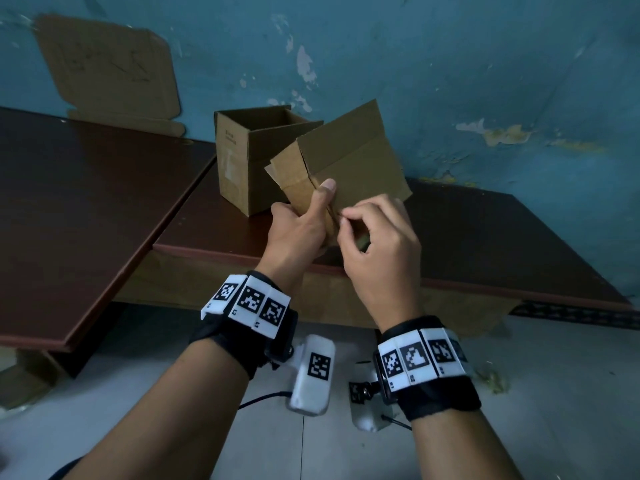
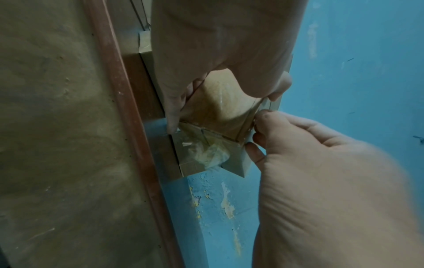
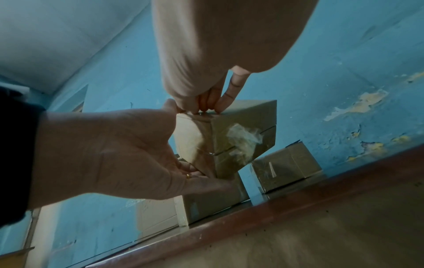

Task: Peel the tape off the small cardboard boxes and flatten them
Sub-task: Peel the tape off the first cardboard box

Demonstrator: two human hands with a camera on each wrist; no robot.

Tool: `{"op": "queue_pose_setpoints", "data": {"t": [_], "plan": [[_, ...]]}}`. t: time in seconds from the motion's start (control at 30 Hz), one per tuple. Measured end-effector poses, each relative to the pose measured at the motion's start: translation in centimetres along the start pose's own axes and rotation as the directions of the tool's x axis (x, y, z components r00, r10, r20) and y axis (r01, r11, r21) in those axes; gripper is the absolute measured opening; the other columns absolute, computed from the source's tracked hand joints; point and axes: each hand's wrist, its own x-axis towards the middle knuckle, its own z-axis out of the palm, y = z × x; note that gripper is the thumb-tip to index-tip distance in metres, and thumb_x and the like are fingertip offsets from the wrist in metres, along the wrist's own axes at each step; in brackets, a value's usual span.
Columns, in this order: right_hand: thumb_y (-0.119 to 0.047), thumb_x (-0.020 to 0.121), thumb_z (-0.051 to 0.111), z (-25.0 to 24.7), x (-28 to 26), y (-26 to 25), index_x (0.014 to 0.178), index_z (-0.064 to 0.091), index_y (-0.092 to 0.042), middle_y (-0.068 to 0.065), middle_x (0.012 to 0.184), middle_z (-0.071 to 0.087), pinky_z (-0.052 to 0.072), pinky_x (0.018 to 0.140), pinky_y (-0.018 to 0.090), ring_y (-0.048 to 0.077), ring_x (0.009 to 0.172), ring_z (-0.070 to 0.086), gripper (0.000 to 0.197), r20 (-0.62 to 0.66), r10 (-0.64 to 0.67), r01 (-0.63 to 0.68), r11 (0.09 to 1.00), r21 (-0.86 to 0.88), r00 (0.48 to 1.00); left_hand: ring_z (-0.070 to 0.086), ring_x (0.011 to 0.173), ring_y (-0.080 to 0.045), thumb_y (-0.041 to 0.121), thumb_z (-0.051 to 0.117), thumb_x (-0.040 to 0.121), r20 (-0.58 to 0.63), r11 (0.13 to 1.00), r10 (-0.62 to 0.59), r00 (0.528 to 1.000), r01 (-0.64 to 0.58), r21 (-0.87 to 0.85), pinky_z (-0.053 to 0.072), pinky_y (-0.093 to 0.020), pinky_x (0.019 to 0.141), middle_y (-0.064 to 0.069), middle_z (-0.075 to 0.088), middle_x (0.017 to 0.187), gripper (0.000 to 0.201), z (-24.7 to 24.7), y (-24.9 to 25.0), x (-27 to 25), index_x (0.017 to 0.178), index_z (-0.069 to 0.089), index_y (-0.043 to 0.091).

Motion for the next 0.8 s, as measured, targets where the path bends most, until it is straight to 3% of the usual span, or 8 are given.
{"op": "queue_pose_setpoints", "data": {"t": [0.17, 0.4, 0.5, 0.63, 0.8], "plan": [[-0.003, 0.09, 0.073, -0.15, -0.03, 0.01, 0.095, 0.073, -0.003, 0.008, 0.095, 0.068, 0.053, 0.077, 0.03, 0.026, 0.091, 0.065, 0.005, -0.01, 0.041, -0.041, 0.999, 0.007, 0.999, 0.07, 0.105, -0.019, 0.079, 0.074, 0.076, -0.026, 0.996, 0.06, 0.998, -0.058, 0.066, 0.063, -0.046, 0.095, 0.0, 0.065, 0.115, 0.083, -0.21, -0.35, 0.3, 0.128, 0.047, 0.019], [-0.016, 0.089, 0.066, -0.05, 0.06, 0.23, 0.093, 0.07, -0.006, 0.006, 0.093, 0.066, 0.05, 0.069, 0.028, 0.025, 0.085, 0.064, 0.011, 0.033, 0.098, -0.098, 0.995, -0.005, 0.995, 0.071, 0.1, -0.019, 0.091, 0.069, 0.057, -0.03, 0.971, 0.151, 0.988, -0.143, 0.192, 0.064, -0.05, 0.092, 0.003, 0.066, 0.11, 0.097, -0.47, -0.3, 0.07, 0.123, 0.05, 0.022], [-0.024, 0.089, 0.059, 0.11, 0.04, 0.35, 0.092, 0.065, -0.007, 0.005, 0.092, 0.063, 0.053, 0.065, 0.034, 0.024, 0.082, 0.062, 0.018, 0.072, 0.118, -0.118, 0.993, 0.001, 0.99, 0.071, 0.098, -0.017, 0.089, 0.071, 0.066, -0.012, 0.959, 0.162, 0.987, -0.154, 0.239, 0.064, -0.047, 0.09, 0.003, 0.066, 0.11, 0.087, -0.52, -0.48, -0.17, 0.12, 0.053, 0.022], [-0.029, 0.089, 0.052, 0.56, -0.11, 0.53, 0.094, 0.059, -0.008, 0.006, 0.095, 0.058, 0.037, 0.067, 0.022, 0.023, 0.084, 0.059, 0.023, 0.114, 0.149, -0.147, 0.989, -0.02, 0.982, 0.071, 0.095, -0.018, 0.095, 0.065, 0.06, -0.01, 0.947, 0.145, 0.989, -0.136, 0.29, 0.065, -0.045, 0.086, 0.001, 0.067, 0.108, 0.087, -0.54, -0.46, -0.28, 0.11, 0.053, 0.025], [-0.019, 0.089, 0.054, 0.54, -0.13, 0.2, 0.093, 0.055, -0.006, 0.003, 0.094, 0.05, 0.035, 0.072, 0.017, 0.021, 0.084, 0.052, 0.014, 0.132, 0.135, -0.142, 0.989, 0.048, 0.982, 0.068, 0.1, -0.018, 0.09, 0.066, 0.074, -0.066, 0.954, 0.093, 0.993, -0.071, 0.292, 0.06, -0.041, 0.088, 0.001, 0.066, 0.11, 0.09, -0.29, -0.39, 0.02, 0.125, 0.055, 0.016]]}}
